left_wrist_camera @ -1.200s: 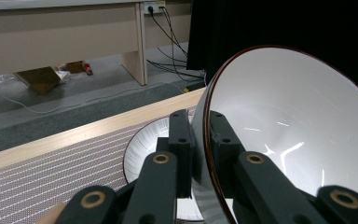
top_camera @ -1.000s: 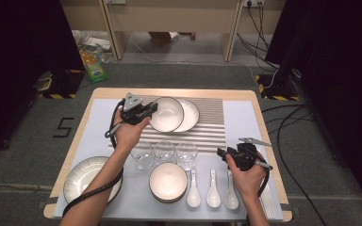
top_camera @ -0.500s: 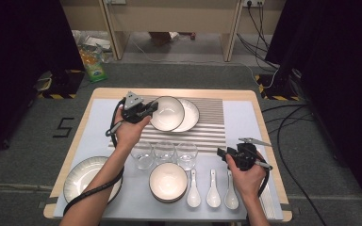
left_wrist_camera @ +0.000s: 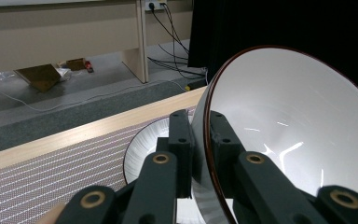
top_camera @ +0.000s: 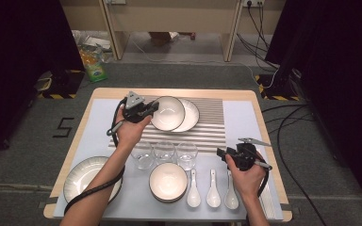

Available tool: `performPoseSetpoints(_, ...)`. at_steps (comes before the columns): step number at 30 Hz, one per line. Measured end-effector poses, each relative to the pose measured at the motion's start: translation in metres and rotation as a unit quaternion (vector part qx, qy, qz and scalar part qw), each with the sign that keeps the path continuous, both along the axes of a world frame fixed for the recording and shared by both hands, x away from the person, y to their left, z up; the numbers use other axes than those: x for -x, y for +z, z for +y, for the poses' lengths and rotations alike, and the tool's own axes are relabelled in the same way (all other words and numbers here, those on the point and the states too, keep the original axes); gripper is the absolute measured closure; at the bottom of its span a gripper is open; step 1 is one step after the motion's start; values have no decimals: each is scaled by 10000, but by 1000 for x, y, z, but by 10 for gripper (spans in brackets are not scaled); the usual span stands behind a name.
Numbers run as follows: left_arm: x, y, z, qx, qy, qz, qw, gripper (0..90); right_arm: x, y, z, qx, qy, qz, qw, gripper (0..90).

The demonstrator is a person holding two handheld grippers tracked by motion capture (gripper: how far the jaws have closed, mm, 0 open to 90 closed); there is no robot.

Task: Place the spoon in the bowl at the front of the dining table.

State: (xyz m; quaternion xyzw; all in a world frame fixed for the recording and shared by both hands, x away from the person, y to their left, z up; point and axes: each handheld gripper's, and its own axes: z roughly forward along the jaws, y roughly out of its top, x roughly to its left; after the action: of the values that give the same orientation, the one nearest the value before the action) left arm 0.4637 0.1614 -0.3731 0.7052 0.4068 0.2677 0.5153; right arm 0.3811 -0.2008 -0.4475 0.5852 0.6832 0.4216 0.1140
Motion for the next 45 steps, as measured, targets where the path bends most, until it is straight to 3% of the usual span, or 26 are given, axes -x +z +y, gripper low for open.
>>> performPoseSetpoints(45,-14,0,-6,-42,57,53,10000,813,0,-1,-3,-20,-47,1,10000,508)
